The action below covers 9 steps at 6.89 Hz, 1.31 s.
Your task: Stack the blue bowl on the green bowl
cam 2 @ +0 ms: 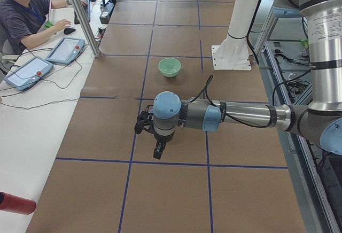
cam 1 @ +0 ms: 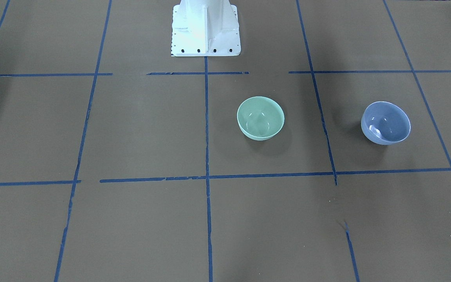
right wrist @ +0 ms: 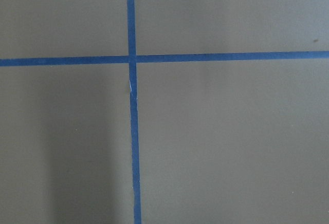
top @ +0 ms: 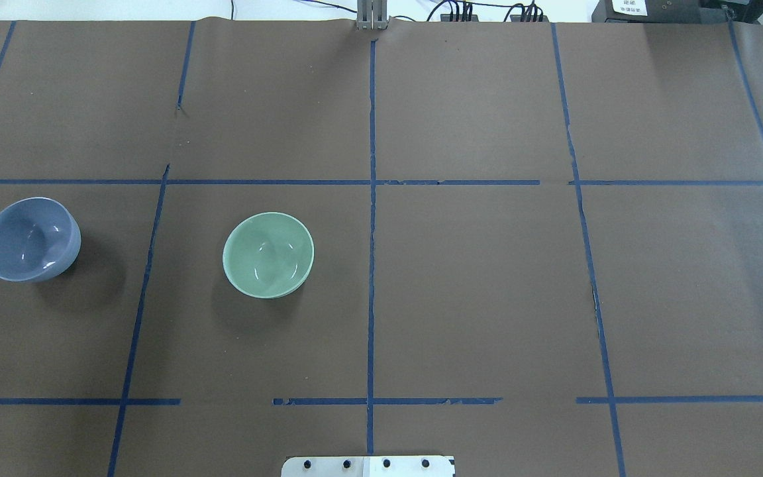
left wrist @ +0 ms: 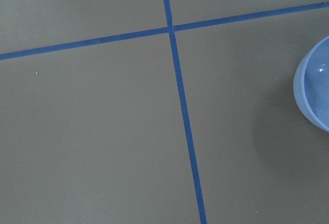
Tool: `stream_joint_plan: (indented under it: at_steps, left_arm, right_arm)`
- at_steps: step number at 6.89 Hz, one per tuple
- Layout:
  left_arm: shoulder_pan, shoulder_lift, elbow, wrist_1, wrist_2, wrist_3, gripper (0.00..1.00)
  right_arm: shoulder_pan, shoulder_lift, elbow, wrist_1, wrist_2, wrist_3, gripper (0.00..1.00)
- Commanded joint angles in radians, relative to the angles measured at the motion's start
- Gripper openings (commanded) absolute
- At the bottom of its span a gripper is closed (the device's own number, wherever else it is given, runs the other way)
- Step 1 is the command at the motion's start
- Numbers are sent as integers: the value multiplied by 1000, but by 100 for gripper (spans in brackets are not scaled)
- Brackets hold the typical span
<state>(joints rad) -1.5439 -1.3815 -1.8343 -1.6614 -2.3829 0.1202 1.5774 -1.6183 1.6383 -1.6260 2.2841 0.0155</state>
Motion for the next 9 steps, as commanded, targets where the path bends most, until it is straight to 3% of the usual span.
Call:
stream_joint_plan:
  at_steps: [1,4,6,7,8,9]
  left_arm:
    - [178,-2,16,-192,7,-370,100]
    - [399,-8,163,-635,172,-893,100]
    - [500,-46,171,-679,206,-1048,99]
    - [525,-45,173,-679,230,-1059,69]
    - [533,-44,176,-672,235,-1067,23]
    - [533,-44,179,-670,231,-1083,0]
  right_arm:
    - [1,0,0,0,0,0,100]
    - [-1,0,0,0,0,1,100]
    - [-1,0,0,0,0,0,100]
    - [-1,0,0,0,0,0,100]
    - [1,0,0,0,0,0,100]
    - [0,0,0,0,0,0,100]
